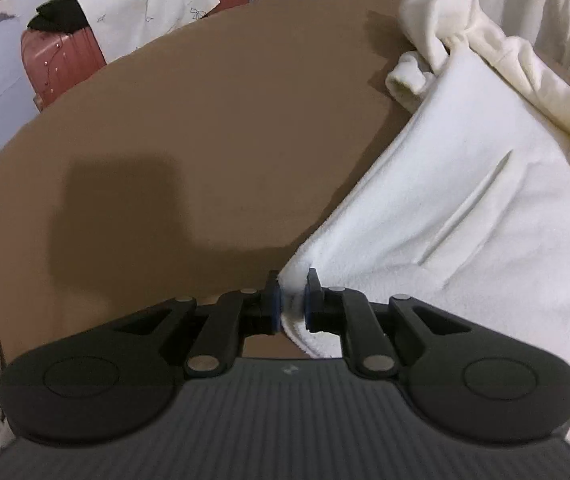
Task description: Fold clothes
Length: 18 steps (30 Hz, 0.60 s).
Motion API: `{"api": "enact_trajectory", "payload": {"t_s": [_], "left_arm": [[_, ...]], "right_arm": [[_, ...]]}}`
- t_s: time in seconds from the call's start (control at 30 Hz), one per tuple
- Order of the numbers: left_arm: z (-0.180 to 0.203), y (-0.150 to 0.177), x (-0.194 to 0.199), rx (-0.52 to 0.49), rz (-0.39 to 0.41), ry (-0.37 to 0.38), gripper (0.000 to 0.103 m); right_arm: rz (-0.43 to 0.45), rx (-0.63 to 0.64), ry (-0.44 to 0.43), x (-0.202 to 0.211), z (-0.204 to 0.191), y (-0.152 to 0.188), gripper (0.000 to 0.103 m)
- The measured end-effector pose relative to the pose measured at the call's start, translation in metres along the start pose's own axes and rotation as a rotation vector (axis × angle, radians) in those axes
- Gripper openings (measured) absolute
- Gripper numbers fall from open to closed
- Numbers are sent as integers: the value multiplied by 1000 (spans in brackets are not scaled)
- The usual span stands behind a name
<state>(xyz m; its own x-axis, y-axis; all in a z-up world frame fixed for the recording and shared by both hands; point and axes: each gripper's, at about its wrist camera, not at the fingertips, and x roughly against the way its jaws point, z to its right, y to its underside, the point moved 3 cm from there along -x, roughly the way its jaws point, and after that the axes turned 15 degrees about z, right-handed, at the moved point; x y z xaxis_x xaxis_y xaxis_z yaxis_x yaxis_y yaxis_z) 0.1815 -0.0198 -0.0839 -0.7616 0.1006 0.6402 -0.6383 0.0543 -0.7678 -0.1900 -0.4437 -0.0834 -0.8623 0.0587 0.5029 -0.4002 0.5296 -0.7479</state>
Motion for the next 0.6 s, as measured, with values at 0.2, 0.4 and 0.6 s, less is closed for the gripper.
{"api": "enact_trajectory", "payload": {"t_s": [0.2,0.4,0.6], "left_arm": [[11,-1,26,-87,49,-50,19],[30,33,17,-345,-54,-185,34],[30,-5,70,-196,71,-12,54]], "right_arm": [[110,23,-160,40,-15,-34,6],[-130,135,-62,13,-4,-1,5],[-159,164,-113,20,-9,-21,34]]}}
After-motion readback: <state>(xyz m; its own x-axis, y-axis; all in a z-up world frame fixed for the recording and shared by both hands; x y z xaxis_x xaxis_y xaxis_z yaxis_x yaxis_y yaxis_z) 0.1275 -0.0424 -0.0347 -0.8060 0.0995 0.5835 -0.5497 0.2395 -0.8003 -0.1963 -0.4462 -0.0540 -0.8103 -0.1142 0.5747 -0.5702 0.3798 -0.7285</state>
